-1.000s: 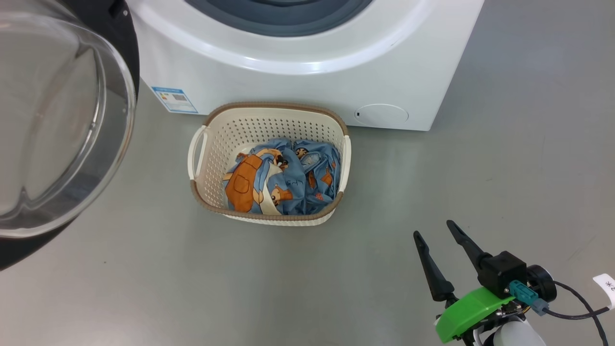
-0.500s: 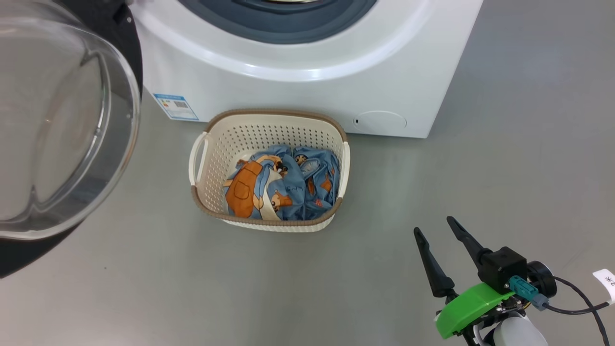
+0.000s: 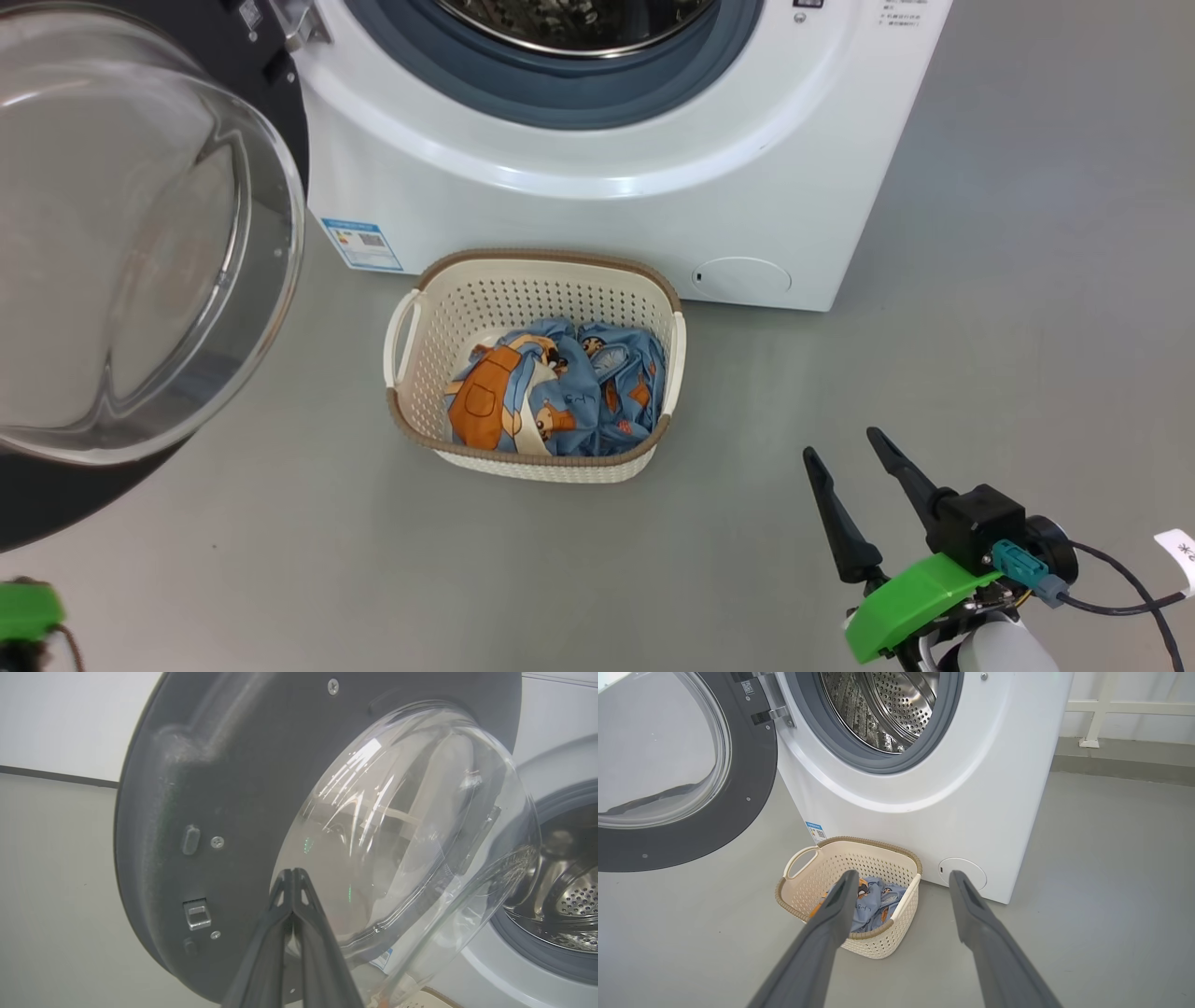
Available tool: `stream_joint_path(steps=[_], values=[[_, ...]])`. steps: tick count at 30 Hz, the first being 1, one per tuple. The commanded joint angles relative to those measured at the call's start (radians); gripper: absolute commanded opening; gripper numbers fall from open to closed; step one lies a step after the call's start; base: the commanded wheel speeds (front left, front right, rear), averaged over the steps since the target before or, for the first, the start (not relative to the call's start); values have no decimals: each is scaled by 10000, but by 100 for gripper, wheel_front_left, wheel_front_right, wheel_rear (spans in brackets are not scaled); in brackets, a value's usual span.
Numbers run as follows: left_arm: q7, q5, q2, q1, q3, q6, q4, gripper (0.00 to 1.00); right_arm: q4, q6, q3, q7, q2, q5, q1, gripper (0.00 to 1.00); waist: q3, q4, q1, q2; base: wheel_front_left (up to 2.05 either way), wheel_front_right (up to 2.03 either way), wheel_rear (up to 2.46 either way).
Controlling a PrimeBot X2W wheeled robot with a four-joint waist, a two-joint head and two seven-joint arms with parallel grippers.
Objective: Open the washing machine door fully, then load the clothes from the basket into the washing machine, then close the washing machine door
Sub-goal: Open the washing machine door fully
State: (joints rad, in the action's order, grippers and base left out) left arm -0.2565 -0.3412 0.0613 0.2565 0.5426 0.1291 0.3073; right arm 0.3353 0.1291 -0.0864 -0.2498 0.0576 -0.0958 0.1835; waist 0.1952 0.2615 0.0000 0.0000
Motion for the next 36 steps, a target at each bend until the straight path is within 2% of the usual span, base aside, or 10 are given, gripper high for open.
stream_joint_path(steps=[1, 9, 11, 12, 13, 14, 19, 26, 36], values=[[-53, 41, 298, -174, 88, 15, -417, 0, -208, 16, -294, -120, -74, -46, -99, 100, -94, 5, 0, 0, 0, 0, 0], [-53, 99, 0, -1013, -1197, 15, -1341, 2, -212, 16, -336, -120, -74, -123, -243, 100, -407, -145, 0, 0, 0, 0, 0], [-53, 124, -37, -1248, -1441, 15, -1510, 41, -234, 16, -337, -120, -74, -140, -264, 100, -484, -247, 0, 0, 0, 0, 0], [-53, 133, -51, -1345, -1542, 15, -1622, 52, -249, 16, -338, -120, -74, -158, -272, 100, -520, -303, 0, 0, 0, 0, 0], [-53, 122, -62, -1433, -1630, 15, -1743, 83, -262, 16, -339, -120, -74, -174, -281, 100, -553, -363, 0, 0, 0, 0, 0], [-53, 136, -71, -1530, -1744, 15, -1848, 100, -282, 16, -333, -120, -74, -201, -295, 100, -589, -422, 0, 0, 0, 0, 0], [-53, 206, -91, -1858, -2229, 15, -2129, 100, -441, 16, -269, -120, -74, -285, -411, 100, -696, -684, 0, 0, 0, 0, 0], [-53, 387, -91, -2214, -2940, 15, -2500, 100, -757, 16, -258, -120, -74, -222, -540, 100, -818, -1394, 0, 0, 0, 0, 0], [-53, 606, 358, -2803, -3548, 15, -2665, 100, -1329, 16, -57, -120, -74, -274, -802, 100, -992, -2532, 0, 0, 0, 0, 0]])
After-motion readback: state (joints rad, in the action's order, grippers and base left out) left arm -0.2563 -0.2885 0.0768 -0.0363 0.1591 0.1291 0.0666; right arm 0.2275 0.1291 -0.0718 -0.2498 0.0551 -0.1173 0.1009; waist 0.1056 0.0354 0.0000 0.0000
